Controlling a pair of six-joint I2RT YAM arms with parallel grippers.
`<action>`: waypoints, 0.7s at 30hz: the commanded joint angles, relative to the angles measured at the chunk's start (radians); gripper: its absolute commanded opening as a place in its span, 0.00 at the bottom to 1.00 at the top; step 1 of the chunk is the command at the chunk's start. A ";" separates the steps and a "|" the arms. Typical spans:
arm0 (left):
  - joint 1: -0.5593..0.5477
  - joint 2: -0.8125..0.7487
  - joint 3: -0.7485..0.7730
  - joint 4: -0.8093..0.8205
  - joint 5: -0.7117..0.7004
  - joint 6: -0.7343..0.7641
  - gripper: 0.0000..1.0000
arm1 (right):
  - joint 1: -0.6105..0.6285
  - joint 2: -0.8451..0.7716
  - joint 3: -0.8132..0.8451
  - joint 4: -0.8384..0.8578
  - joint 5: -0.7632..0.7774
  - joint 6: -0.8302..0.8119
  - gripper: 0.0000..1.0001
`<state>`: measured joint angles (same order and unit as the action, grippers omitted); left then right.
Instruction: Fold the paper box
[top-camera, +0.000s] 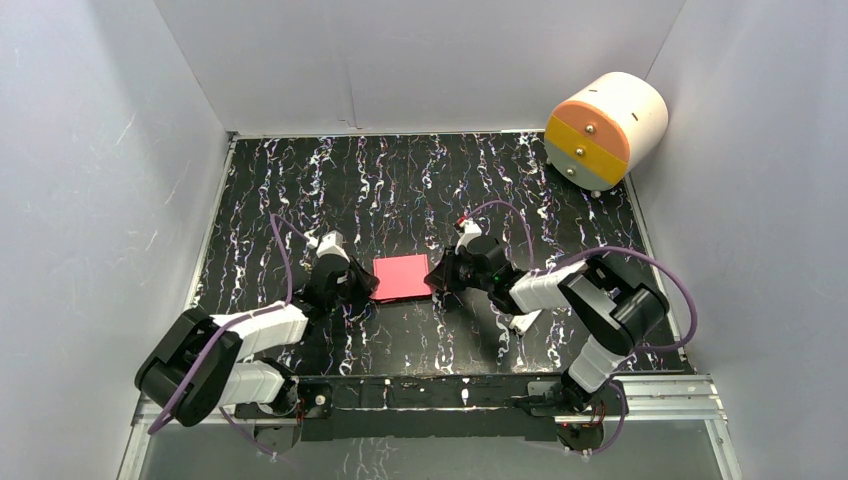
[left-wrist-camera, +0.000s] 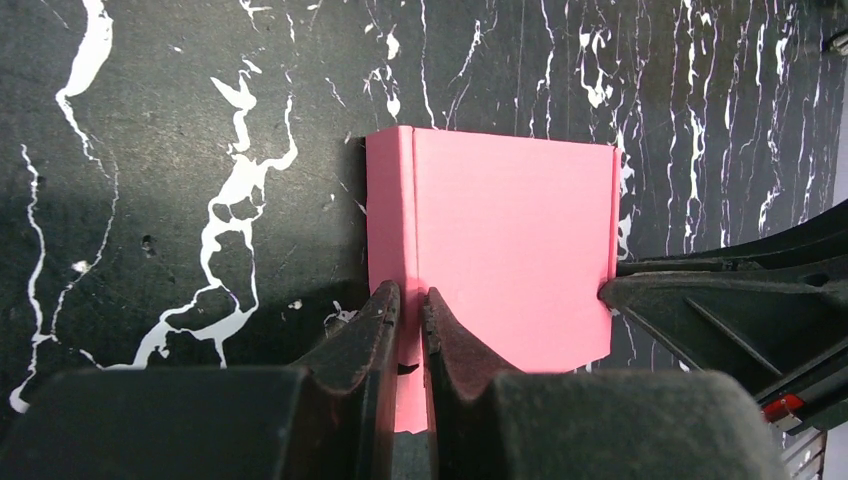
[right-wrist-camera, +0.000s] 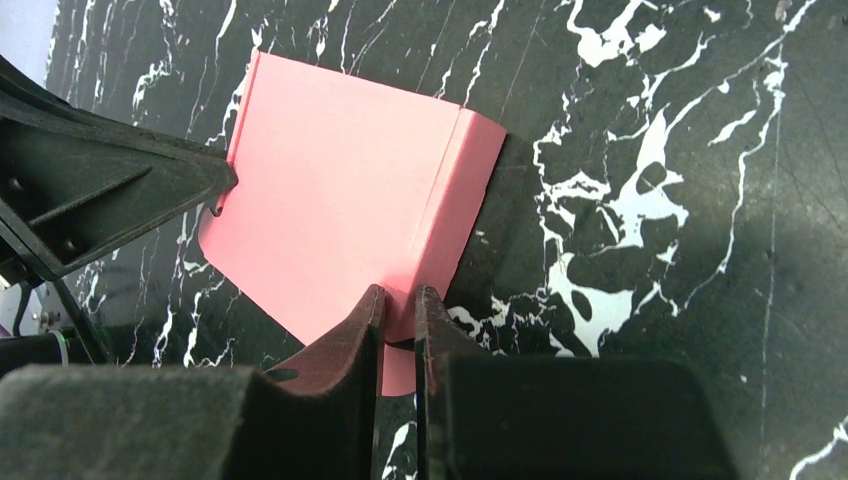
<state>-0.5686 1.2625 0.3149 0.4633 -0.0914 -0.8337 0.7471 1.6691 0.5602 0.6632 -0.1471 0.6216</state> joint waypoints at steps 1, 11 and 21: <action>-0.013 0.002 0.009 -0.148 0.032 0.030 0.11 | 0.027 -0.051 -0.007 -0.214 -0.001 -0.056 0.19; 0.005 -0.168 0.050 -0.245 -0.043 0.062 0.34 | 0.021 -0.140 0.086 -0.319 0.062 -0.133 0.49; 0.006 -0.128 0.085 -0.195 0.076 0.108 0.45 | 0.021 -0.127 0.136 -0.333 0.017 -0.207 0.71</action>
<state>-0.5674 1.0935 0.3473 0.2455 -0.0914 -0.7681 0.7696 1.5539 0.6365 0.3279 -0.1024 0.4652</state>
